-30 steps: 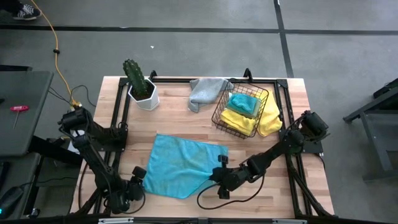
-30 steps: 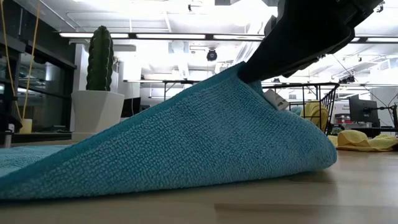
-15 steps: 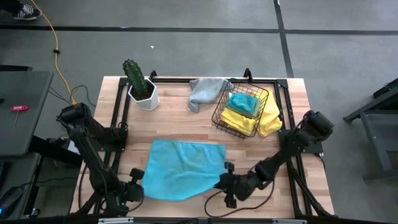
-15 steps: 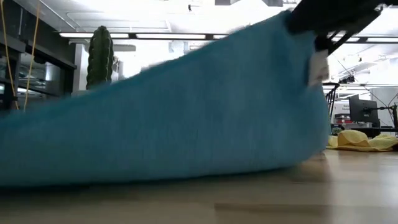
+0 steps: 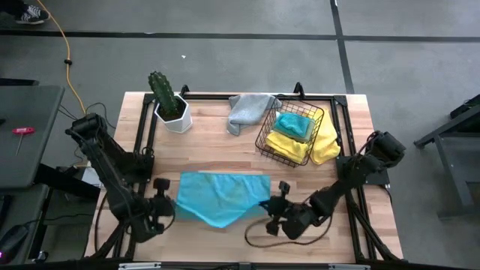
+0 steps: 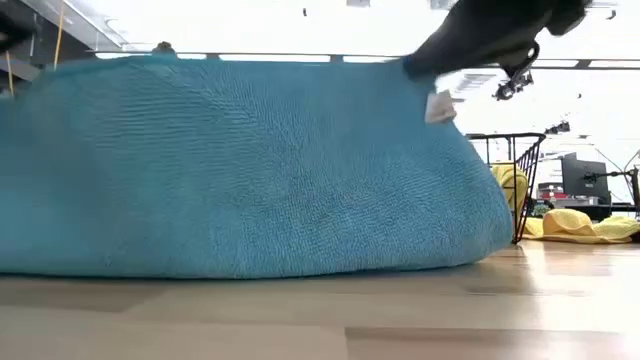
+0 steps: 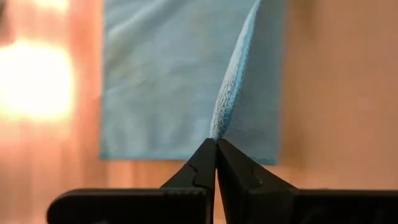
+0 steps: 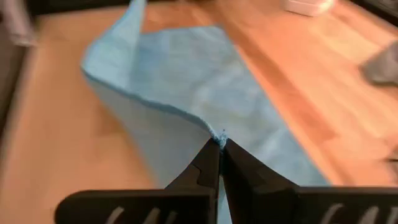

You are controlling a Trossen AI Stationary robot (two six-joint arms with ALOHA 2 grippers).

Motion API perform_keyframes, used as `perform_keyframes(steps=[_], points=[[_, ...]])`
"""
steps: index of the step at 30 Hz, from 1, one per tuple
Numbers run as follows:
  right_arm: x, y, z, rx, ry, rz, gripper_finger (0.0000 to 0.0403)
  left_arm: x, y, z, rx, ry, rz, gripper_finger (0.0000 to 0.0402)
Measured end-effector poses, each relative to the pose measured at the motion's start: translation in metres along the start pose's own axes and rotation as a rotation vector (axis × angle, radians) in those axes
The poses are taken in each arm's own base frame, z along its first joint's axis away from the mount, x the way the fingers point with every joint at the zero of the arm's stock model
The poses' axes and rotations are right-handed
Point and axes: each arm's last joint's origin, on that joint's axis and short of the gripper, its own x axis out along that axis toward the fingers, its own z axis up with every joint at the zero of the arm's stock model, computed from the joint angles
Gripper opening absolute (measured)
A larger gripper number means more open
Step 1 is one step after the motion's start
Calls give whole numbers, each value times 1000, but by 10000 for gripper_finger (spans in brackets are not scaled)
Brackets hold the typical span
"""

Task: Fold microfiber towels
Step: Fold the blue microfiber towel

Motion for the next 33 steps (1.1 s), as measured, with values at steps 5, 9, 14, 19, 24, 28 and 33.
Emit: perform_keyframes(steps=[5,9,14,19,24,28,33], points=[[13,-19,3,38,9,-129,0,23,14,-9,-76,75,62,0],[22,-32,7,62,30,-186,0,41,25,-20,-152,139,114,0],[29,-46,5,131,83,-257,0,52,33,-28,-230,201,141,0],[30,-56,0,216,149,-303,0,55,37,-27,-271,173,175,0],[31,-59,-2,250,189,-308,0,57,40,-24,-291,148,205,0],[32,-60,-1,271,198,-305,0,58,44,-21,-303,117,240,0],[34,-62,-1,300,232,-290,0,62,51,-17,-313,89,286,0]])
